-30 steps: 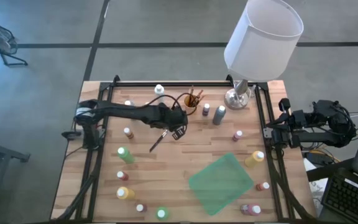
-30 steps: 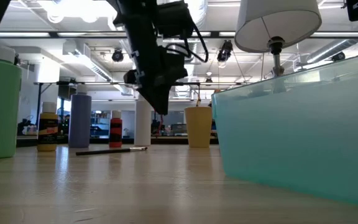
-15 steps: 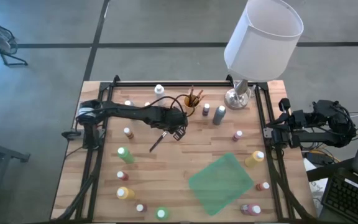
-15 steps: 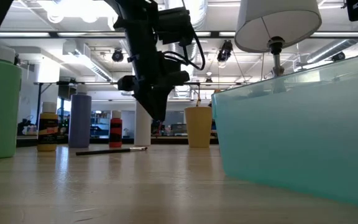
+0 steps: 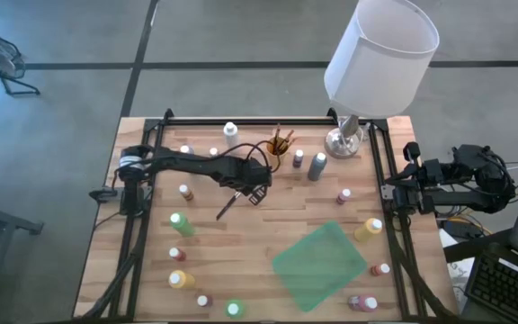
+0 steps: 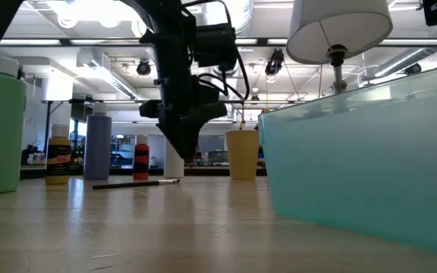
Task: Pick & Place Paint Supplies
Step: Put the silver paintbrush into the yellow cup
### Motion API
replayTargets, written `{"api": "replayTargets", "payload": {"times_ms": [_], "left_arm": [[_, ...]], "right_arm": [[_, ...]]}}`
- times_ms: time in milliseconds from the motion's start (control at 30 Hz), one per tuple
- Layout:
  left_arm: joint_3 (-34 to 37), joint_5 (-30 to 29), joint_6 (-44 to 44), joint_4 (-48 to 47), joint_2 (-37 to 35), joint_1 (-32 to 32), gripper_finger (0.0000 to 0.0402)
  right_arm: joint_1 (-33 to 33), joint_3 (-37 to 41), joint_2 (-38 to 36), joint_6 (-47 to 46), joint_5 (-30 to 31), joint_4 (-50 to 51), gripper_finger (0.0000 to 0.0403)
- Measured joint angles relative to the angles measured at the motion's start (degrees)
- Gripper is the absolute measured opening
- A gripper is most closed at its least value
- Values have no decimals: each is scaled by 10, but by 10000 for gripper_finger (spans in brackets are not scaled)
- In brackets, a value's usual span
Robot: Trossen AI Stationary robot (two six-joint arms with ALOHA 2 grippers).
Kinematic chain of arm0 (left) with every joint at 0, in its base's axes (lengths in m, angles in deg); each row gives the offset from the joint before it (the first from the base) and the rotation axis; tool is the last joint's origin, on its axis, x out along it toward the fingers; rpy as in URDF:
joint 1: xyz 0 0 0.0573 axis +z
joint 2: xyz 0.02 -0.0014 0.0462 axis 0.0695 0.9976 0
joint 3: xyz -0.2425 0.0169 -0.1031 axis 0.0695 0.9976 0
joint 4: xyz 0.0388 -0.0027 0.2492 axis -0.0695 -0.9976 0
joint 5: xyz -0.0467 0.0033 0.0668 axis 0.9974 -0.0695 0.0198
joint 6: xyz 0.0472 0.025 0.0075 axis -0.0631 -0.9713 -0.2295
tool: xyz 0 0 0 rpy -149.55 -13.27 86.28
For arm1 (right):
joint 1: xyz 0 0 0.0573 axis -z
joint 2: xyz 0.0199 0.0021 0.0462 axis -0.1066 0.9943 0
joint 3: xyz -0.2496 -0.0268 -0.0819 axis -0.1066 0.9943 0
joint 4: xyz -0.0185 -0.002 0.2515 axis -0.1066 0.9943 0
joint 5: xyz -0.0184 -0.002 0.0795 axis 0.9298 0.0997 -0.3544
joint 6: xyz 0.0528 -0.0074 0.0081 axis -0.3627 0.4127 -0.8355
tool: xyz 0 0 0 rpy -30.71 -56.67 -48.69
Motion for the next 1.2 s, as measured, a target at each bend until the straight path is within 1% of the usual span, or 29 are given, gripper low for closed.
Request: {"api": "replayTargets", "payload": {"times_ms": [233, 433, 767, 867, 933, 1200], "left_arm": [[34, 2, 13, 5, 1, 4, 94], [61, 10, 11, 45, 1, 9, 94], [75, 20, 6, 74, 1, 19, 94], [83, 32, 2, 93, 1, 22, 94], [84, 40, 2, 94, 1, 23, 94], [84, 40, -2, 99, 7, 24, 94]], "right_arm": [[0, 0, 0, 0, 0, 0, 8], [0, 0, 0, 0, 0, 0, 8], [0, 0, 0, 0, 0, 0, 8], [0, 0, 0, 0, 0, 0, 8], [0, 0, 0, 0, 0, 0, 8], [0, 0, 0, 0, 0, 0, 8]]}}
